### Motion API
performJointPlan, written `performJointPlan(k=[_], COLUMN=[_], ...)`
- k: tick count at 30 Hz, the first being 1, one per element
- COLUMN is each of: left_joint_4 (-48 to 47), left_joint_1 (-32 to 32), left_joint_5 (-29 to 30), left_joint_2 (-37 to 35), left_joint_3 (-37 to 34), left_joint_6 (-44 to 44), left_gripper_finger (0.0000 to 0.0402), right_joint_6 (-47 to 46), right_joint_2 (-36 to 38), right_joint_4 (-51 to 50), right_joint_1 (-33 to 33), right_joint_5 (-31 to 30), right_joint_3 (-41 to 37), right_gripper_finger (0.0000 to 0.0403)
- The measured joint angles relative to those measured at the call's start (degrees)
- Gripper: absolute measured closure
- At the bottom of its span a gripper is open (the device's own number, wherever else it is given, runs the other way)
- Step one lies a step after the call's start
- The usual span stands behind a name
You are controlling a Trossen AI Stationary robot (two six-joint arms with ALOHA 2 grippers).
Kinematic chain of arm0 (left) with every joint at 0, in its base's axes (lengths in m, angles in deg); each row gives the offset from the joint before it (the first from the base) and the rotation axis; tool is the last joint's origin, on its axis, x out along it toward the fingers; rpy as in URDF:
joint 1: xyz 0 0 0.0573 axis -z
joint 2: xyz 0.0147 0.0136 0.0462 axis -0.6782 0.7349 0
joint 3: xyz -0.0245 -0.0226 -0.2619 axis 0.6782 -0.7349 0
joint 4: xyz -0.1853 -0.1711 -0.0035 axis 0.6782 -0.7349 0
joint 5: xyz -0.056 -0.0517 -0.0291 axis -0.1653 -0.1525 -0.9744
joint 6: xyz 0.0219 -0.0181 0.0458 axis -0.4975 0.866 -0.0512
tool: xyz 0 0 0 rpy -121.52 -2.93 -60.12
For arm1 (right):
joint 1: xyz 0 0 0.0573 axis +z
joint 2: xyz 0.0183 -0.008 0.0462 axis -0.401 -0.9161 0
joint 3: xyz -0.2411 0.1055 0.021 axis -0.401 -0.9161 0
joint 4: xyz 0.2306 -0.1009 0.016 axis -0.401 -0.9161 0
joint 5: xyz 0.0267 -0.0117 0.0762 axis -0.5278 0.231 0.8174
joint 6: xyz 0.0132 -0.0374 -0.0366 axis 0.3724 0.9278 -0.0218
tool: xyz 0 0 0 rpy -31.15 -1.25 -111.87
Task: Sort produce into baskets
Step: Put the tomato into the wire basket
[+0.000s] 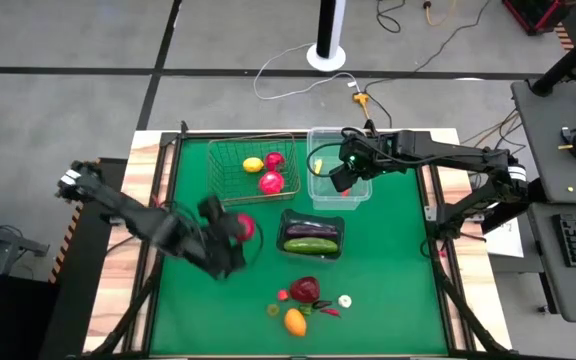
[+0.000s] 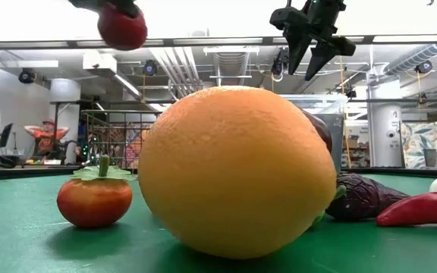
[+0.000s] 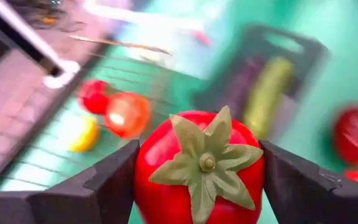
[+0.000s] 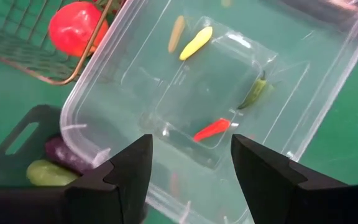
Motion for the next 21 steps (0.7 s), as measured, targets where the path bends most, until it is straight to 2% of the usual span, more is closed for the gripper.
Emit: performJointPlan(k=[4,6,10,14,16,21], left_joint_4=[0.08,0.07,0.65,0.8,1.1,1.06], left_joint_1=[-9.63,-15.33,-29.1,-41.07,-44.36,-47.3], left_joint_5=[0.0,-2.25,-15.86,-29.13,-32.34,-33.34], left_joint_2=[-5.42,-7.17,-7.96,-5.22,-3.22,1.51], left_joint_3=[-0.87,-1.34,-1.61,-2.11,-2.12,-2.12], left_joint_6=[-3.4,-4.91,-9.11,-12.41,-14.49,-17.61], left_gripper_finger=[0.0129,0.0129,0.0129,0.0129,0.0129,0.0124], right_joint_6=[0.31,0.35,0.0,-0.63,-0.72,-0.72], right_joint_2=[0.19,0.5,1.32,2.09,2.44,2.77], right_joint_4=[-0.33,-0.83,-2.24,-2.77,-2.69,-2.72], right_joint_1=[0.0,0.0,0.0,0.0,0.0,0.18], right_joint_5=[0.94,0.97,0.96,1.31,1.91,2.36], right_joint_3=[0.01,-0.02,-0.02,-0.02,-0.02,-0.02], right_gripper_finger=[0.0193,0.0193,0.0193,0.0193,0.0193,0.0193])
